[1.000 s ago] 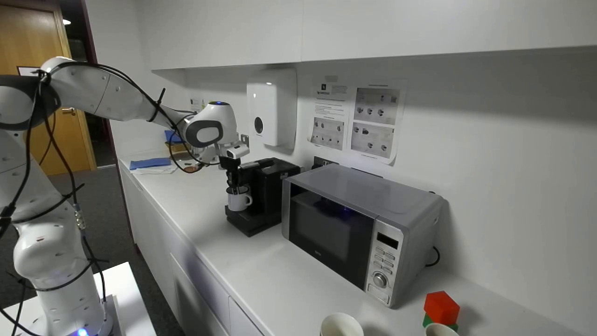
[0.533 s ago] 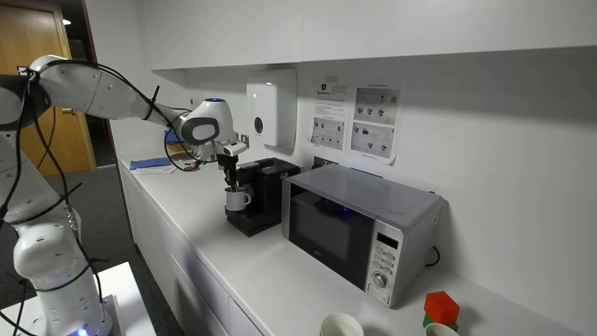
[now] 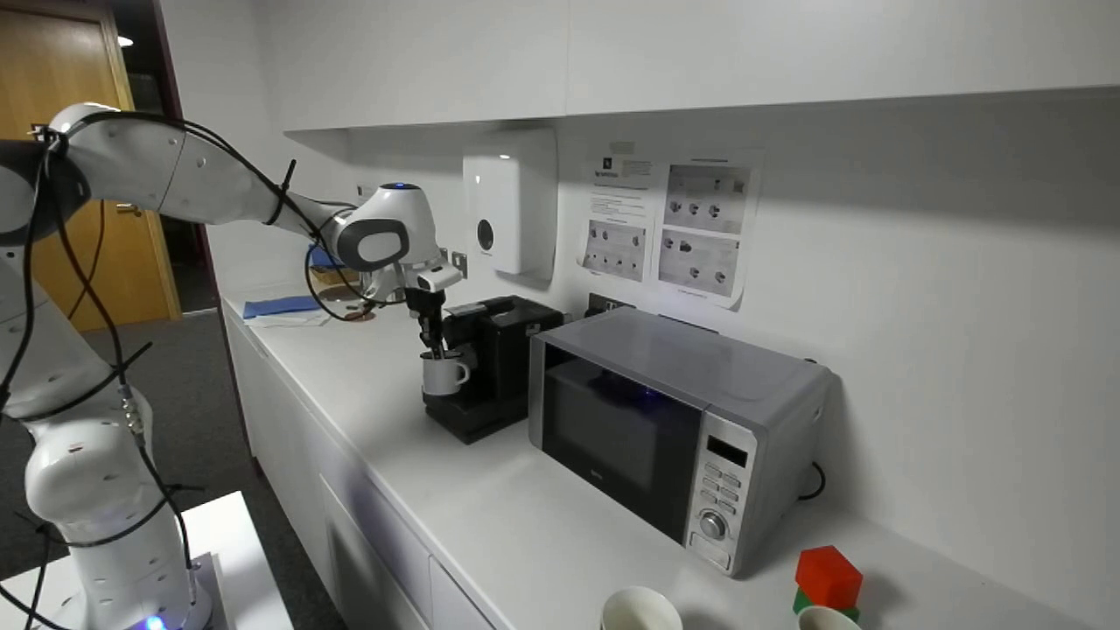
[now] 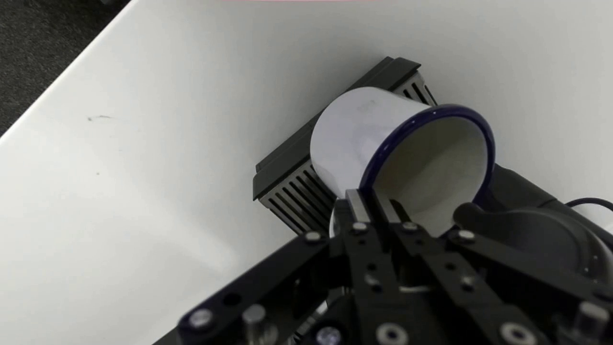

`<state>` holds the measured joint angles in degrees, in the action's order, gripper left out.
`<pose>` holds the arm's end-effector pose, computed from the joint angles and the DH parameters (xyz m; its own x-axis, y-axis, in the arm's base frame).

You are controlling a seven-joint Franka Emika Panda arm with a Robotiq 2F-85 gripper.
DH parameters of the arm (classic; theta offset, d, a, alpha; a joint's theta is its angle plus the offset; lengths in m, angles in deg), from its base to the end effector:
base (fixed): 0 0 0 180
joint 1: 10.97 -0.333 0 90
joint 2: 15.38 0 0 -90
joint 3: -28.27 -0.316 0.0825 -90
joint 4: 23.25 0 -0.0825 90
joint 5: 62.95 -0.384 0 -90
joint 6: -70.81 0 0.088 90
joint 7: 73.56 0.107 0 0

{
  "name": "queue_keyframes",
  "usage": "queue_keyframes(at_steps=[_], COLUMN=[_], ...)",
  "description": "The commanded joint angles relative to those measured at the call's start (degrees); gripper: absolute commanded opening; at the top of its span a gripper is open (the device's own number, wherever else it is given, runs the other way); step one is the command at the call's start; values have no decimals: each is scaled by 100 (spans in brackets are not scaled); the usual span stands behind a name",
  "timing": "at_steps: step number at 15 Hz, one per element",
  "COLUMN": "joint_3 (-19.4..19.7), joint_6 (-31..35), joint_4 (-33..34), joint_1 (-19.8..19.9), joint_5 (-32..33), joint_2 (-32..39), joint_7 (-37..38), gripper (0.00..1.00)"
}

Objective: Put the cup on the coffee maker and then remove it and put it back on the table

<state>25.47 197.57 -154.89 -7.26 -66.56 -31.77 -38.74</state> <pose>0.4801 -0.0044 0.4828 0.7779 -0.6129 0.1384 -0.5955 -0.7894 -0.1489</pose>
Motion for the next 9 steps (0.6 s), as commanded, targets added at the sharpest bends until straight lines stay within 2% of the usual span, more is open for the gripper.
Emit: queue_keyframes(at_steps=[1, 9], joint_3=[34, 12], joint_6=[159, 359], joint_4=[-137, -108], joint_1=[-9, -14], joint_5=[-107, -129], joint_2=[-154, -51], joint_7=[-133, -65], gripper=[2, 2])
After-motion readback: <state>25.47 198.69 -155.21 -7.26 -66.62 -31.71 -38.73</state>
